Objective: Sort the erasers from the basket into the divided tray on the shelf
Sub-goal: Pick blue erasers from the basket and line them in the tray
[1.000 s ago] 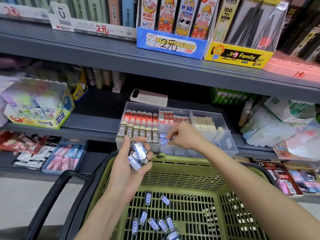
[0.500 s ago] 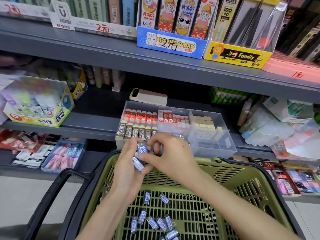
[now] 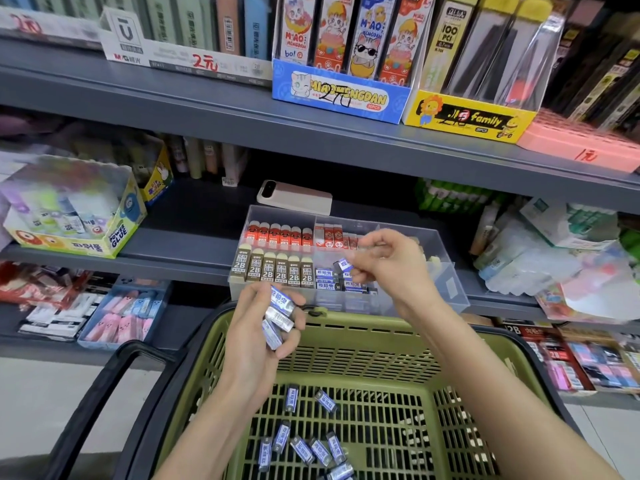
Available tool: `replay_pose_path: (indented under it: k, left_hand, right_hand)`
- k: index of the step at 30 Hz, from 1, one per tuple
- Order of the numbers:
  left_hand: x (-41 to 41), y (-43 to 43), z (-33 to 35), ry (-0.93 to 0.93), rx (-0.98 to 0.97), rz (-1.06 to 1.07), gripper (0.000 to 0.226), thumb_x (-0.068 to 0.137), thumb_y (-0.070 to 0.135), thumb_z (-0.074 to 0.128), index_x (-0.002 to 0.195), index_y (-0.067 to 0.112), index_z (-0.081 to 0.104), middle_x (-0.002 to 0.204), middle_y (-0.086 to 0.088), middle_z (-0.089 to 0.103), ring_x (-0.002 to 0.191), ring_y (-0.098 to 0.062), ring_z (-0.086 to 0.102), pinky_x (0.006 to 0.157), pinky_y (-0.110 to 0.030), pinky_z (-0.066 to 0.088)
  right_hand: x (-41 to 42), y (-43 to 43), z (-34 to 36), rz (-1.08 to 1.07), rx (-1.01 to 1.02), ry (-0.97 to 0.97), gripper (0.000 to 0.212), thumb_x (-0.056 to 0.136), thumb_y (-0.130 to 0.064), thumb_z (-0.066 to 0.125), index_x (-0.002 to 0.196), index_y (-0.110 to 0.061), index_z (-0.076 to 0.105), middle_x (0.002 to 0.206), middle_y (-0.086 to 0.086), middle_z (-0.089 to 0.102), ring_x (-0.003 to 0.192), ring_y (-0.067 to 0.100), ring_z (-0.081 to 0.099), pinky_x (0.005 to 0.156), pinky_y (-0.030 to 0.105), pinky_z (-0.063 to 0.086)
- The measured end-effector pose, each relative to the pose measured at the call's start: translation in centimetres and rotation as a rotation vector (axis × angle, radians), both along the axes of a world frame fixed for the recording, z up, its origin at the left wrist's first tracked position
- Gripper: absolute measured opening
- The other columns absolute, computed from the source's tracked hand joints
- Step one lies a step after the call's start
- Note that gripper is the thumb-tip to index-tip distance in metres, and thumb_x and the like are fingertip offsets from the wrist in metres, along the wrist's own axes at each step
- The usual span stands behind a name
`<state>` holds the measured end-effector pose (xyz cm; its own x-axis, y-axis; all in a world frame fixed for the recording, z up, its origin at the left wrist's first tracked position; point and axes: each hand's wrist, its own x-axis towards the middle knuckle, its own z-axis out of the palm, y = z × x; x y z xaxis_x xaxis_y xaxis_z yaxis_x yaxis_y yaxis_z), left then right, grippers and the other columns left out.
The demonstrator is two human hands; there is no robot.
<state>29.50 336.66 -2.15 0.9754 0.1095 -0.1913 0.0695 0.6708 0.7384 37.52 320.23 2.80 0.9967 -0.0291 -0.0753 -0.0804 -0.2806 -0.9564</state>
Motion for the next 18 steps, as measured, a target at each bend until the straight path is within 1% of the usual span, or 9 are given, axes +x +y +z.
replay_pose_path:
  k: [3, 5, 7, 8, 10, 11, 14, 16, 18]
  left_hand:
    - [-0.1, 0.0, 0.0, 0.0, -0.026, 0.014, 0.012, 0.095, 0.019, 0.041, 0.087, 0.01, 0.043, 0.076, -0.018, 0.064, 0.049, -0.019, 0.05, 0.032, -0.015, 0.025]
    - [-0.1, -0.1, 0.0, -0.013, -0.007, 0.008, 0.012, 0.087, 0.021, 0.047, 0.085, 0.011, 0.042, 0.079, -0.021, 0.066, 0.05, -0.019, 0.051, 0.033, -0.016, 0.024]
    - [-0.1, -0.1, 0.1, -0.005, 0.031, -0.006, 0.018, 0.081, 0.025, 0.051, 0.086, 0.009, 0.045, 0.085, -0.022, 0.069, 0.052, -0.019, 0.053, 0.033, -0.017, 0.023]
    - [-0.2, 0.0, 0.2, 0.002, 0.042, -0.02, 0.018, 0.081, 0.026, 0.052, 0.085, 0.009, 0.048, 0.089, -0.021, 0.07, 0.053, -0.019, 0.054, 0.034, -0.018, 0.024]
    - [-0.2, 0.0, 0.2, 0.007, 0.064, -0.058, 0.014, 0.081, 0.027, 0.054, 0.078, 0.015, 0.059, 0.093, -0.016, 0.071, 0.055, -0.015, 0.055, 0.035, -0.018, 0.026]
    - [-0.2, 0.1, 0.2, 0.005, 0.076, -0.071, 0.014, 0.081, 0.027, 0.055, 0.071, 0.019, 0.063, 0.092, -0.013, 0.072, 0.055, -0.012, 0.054, 0.035, -0.017, 0.026]
    - [-0.2, 0.1, 0.3, 0.022, 0.057, -0.076, 0.013, 0.076, 0.026, 0.062, 0.066, 0.02, 0.068, 0.088, -0.002, 0.071, 0.053, -0.003, 0.049, 0.035, -0.015, 0.028]
    - [-0.2, 0.1, 0.2, 0.026, 0.044, -0.086, 0.011, 0.074, 0.027, 0.065, 0.067, 0.021, 0.071, 0.087, 0.003, 0.07, 0.054, -0.003, 0.046, 0.035, -0.015, 0.029]
    - [-0.3, 0.2, 0.2, 0.029, 0.046, -0.093, 0.01, 0.074, 0.028, 0.066, 0.071, 0.021, 0.073, 0.087, 0.005, 0.068, 0.057, -0.004, 0.045, 0.036, -0.015, 0.029]
  right_hand:
    - [1.3, 0.3, -2.2, -0.055, -0.129, 0.07, 0.015, 0.08, 0.002, 0.069, 0.078, -0.006, 0.056, 0.072, 0.014, 0.065, 0.06, 0.023, 0.068, 0.075, 0.046, 0.057]
    - [1.8, 0.8, -3.1, -0.044, -0.213, 0.065, 0.015, 0.079, 0.0, 0.07, 0.076, -0.005, 0.056, 0.072, 0.018, 0.066, 0.065, 0.029, 0.069, 0.076, 0.051, 0.056]
    - [2.2, 1.5, -3.5, -0.021, -0.293, 0.037, 0.017, 0.079, -0.005, 0.072, 0.07, -0.008, 0.057, 0.066, 0.015, 0.066, 0.062, 0.026, 0.066, 0.076, 0.049, 0.055]
    - [2.3, 1.7, -3.6, -0.008, -0.346, 0.021, 0.019, 0.079, -0.01, 0.073, 0.067, -0.009, 0.059, 0.064, 0.011, 0.066, 0.062, 0.021, 0.063, 0.078, 0.042, 0.054]
    - [2.3, 1.9, -3.6, 0.029, -0.535, -0.039, 0.022, 0.079, -0.021, 0.074, 0.065, -0.006, 0.065, 0.067, 0.004, 0.068, 0.069, 0.01, 0.054, 0.077, 0.022, 0.041]
    - [2.3, 1.9, -3.6, 0.05, -0.623, -0.062, 0.025, 0.081, -0.024, 0.072, 0.066, -0.005, 0.068, 0.07, 0.003, 0.069, 0.069, 0.007, 0.052, 0.073, 0.019, 0.037]
    - [2.5, 2.0, -3.5, 0.126, -0.823, -0.058, 0.031, 0.086, -0.024, 0.065, 0.064, -0.001, 0.066, 0.069, 0.006, 0.068, 0.067, 0.014, 0.061, 0.073, 0.027, 0.046]
    - [2.8, 2.1, -3.4, 0.161, -0.94, -0.033, 0.032, 0.087, -0.023, 0.059, 0.06, -0.006, 0.061, 0.065, 0.006, 0.063, 0.073, 0.021, 0.064, 0.089, 0.037, 0.045]
    - [3.1, 2.1, -3.2, 0.194, -0.951, 0.017, 0.03, 0.087, -0.025, 0.058, 0.067, -0.004, 0.067, 0.071, 0.008, 0.067, 0.078, 0.023, 0.065, 0.094, 0.039, 0.044]
